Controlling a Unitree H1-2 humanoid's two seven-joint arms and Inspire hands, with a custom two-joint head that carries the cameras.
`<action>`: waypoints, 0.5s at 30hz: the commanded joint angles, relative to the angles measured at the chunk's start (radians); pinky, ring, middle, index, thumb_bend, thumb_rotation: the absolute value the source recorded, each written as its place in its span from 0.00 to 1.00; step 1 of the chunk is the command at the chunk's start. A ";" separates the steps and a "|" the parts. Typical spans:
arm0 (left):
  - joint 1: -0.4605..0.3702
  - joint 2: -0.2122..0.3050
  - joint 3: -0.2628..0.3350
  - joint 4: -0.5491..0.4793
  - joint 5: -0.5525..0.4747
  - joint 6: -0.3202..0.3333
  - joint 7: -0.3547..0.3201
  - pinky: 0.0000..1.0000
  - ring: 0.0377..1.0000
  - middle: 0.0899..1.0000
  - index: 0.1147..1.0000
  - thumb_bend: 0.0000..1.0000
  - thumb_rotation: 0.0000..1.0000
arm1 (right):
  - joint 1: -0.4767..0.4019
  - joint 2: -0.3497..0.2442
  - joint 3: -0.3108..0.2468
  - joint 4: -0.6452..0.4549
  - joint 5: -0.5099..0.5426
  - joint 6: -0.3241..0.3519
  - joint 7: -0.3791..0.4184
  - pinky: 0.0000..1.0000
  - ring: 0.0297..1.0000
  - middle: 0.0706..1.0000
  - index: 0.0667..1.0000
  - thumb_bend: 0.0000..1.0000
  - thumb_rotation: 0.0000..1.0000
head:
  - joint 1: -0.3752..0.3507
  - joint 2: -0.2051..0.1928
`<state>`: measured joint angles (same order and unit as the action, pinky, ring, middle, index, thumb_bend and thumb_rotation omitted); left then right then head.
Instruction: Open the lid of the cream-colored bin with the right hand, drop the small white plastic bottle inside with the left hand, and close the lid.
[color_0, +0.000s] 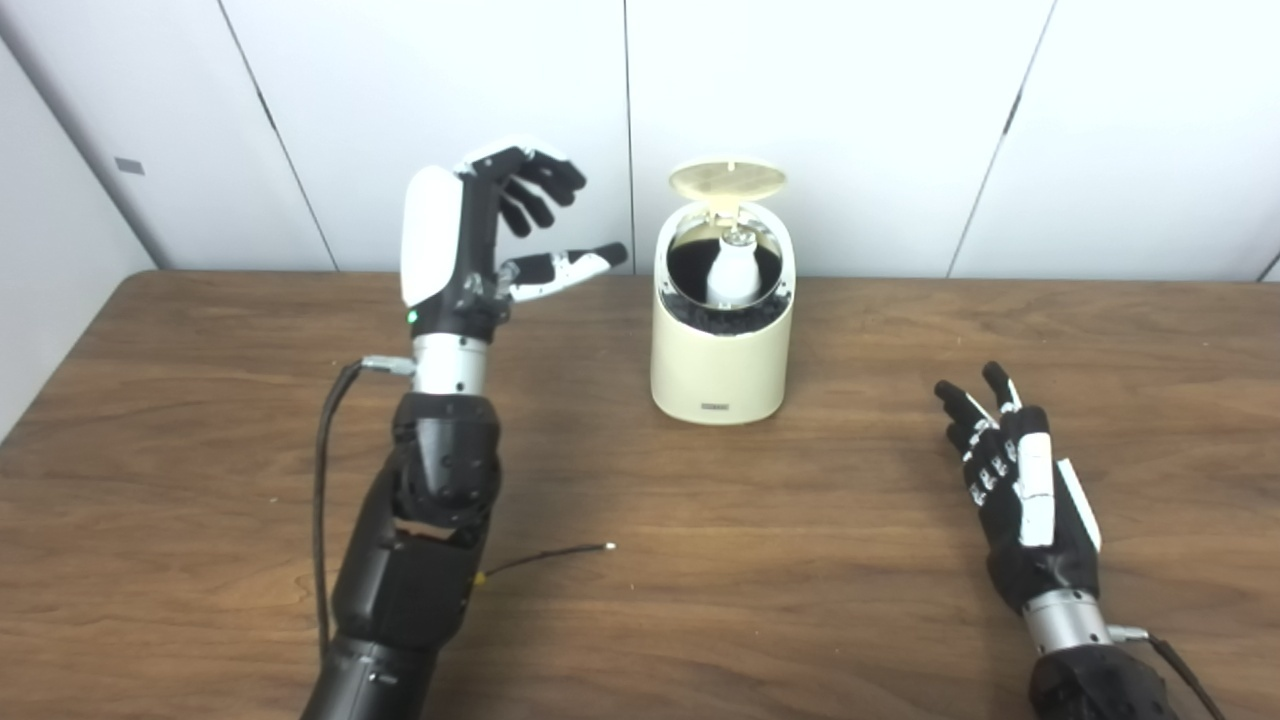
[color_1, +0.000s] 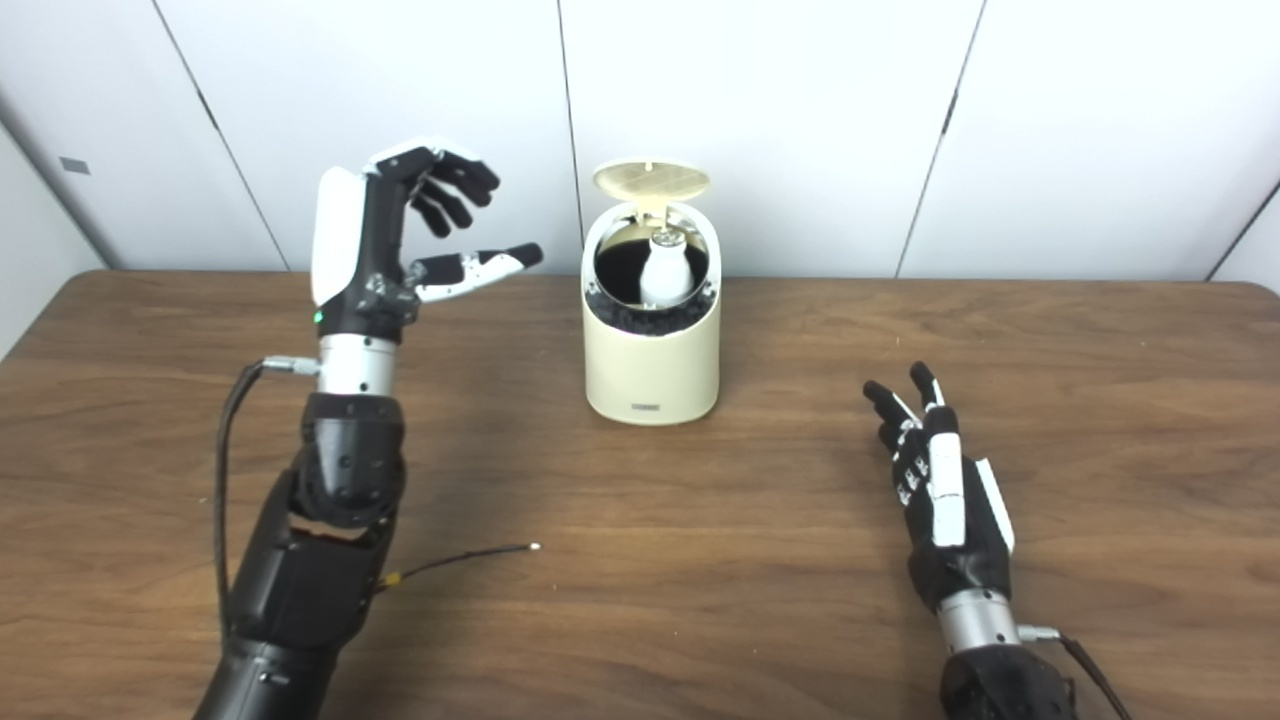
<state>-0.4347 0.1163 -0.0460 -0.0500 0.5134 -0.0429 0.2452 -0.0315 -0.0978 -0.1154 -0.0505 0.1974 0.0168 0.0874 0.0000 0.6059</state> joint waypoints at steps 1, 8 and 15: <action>0.010 0.010 0.029 -0.068 -0.070 0.049 -0.053 0.31 0.40 0.49 0.43 0.52 0.06 | 0.011 -0.006 -0.010 0.010 0.018 -0.013 0.009 0.99 0.96 0.88 1.00 0.58 1.00 | 0.000 0.001; 0.130 0.001 0.120 -0.167 -0.364 0.243 -0.226 0.60 0.65 0.70 0.60 0.43 0.33 | -0.020 -0.036 -0.003 -0.077 -0.001 0.027 0.006 0.94 0.96 0.91 0.97 0.62 1.00 | -0.007 0.003; 0.246 -0.031 0.123 -0.193 -0.440 0.261 -0.244 0.80 0.82 0.85 0.90 0.52 0.99 | -0.112 -0.084 0.023 -0.130 -0.065 0.087 0.006 0.94 0.96 0.93 0.91 0.69 1.00 | -0.007 0.006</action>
<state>-0.1817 0.0790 0.0790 -0.2155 0.0707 0.2526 0.0005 -0.0936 -0.1692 -0.0969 -0.1354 0.1375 0.1033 0.0860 -0.0061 0.6105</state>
